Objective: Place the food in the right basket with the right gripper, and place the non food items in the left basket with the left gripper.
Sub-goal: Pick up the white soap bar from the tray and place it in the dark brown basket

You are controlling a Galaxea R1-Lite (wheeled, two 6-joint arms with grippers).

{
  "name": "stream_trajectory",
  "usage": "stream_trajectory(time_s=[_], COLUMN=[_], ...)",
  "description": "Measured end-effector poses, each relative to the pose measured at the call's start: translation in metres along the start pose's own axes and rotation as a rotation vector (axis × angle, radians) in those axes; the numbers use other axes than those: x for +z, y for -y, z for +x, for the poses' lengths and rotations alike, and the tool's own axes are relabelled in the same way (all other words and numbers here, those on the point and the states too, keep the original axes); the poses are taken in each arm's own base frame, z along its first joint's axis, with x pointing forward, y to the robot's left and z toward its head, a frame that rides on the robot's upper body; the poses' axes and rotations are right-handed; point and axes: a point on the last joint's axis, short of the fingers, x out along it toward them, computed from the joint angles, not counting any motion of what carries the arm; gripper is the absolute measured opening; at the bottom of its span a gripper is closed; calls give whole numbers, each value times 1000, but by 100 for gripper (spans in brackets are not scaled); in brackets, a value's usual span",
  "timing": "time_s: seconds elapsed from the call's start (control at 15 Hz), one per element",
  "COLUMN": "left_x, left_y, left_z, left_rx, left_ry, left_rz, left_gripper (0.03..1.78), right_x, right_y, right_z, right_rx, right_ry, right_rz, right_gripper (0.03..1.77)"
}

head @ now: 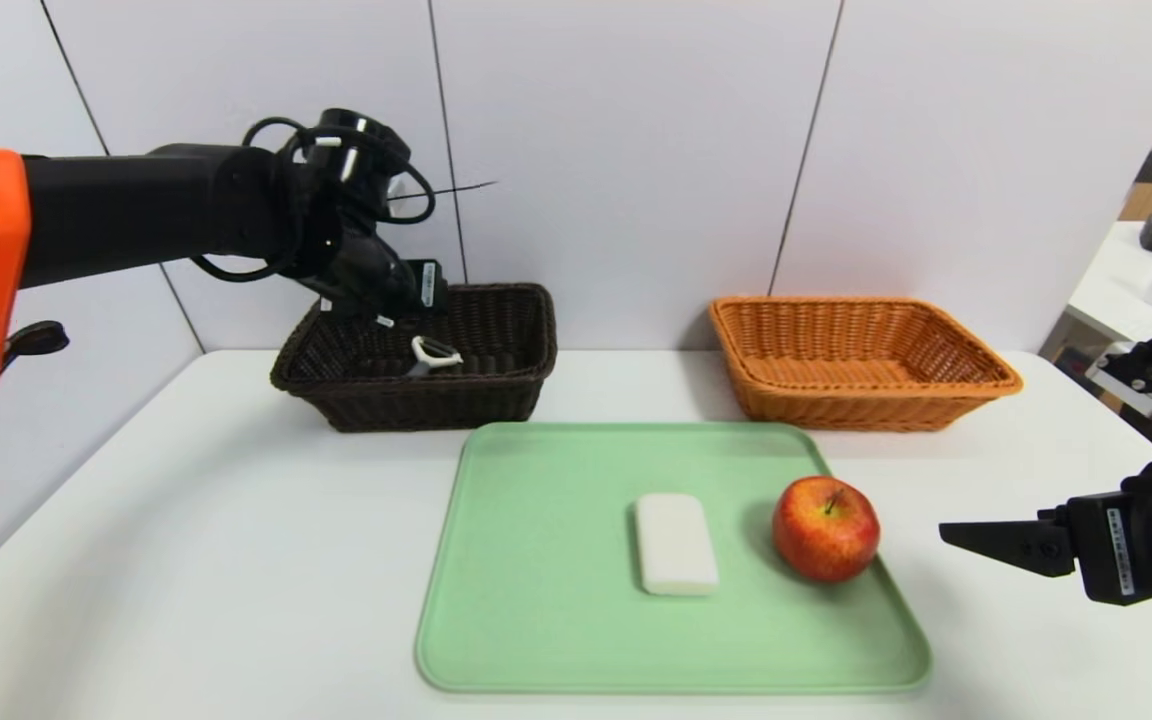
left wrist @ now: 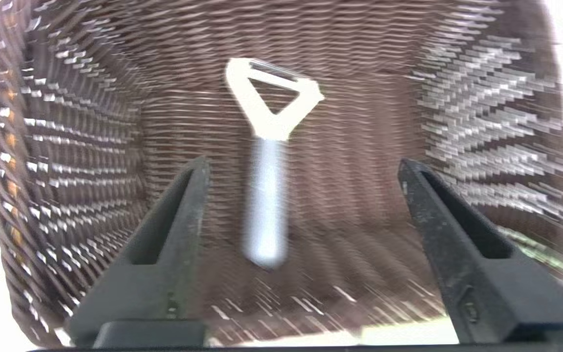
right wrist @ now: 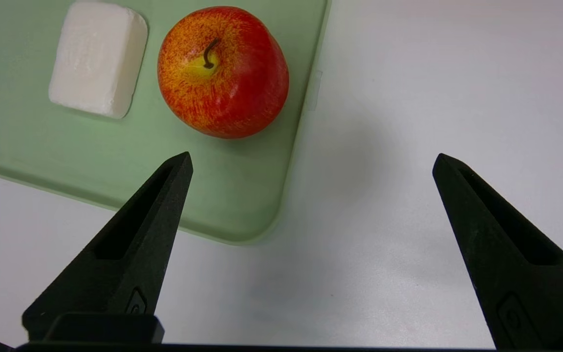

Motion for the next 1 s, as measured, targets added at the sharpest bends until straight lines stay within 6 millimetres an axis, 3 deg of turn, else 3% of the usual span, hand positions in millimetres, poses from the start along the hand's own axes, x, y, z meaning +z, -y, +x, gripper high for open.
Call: stream_trajectory(time_s=[0.27,0.6,0.8,1.0], left_x=[-9,-63,-96,-125], left_y=[46,113,151,183], left_z=[-63,-120,-127,-117], left_rx=[-137,-316,-292,-208], left_ry=[23,-78,-117,-124], left_rz=[74,184,153,105], left_gripper=[152,161,164,166], right_x=[1,-1,-3,-6], right_y=[2,2,2,4], right_z=[-3,-6,-7,-8], right_rx=[-9,-10,-12,-19], right_ry=[12,21,22,18], right_rz=[7,7,9,17], right_gripper=[170,170,170,170])
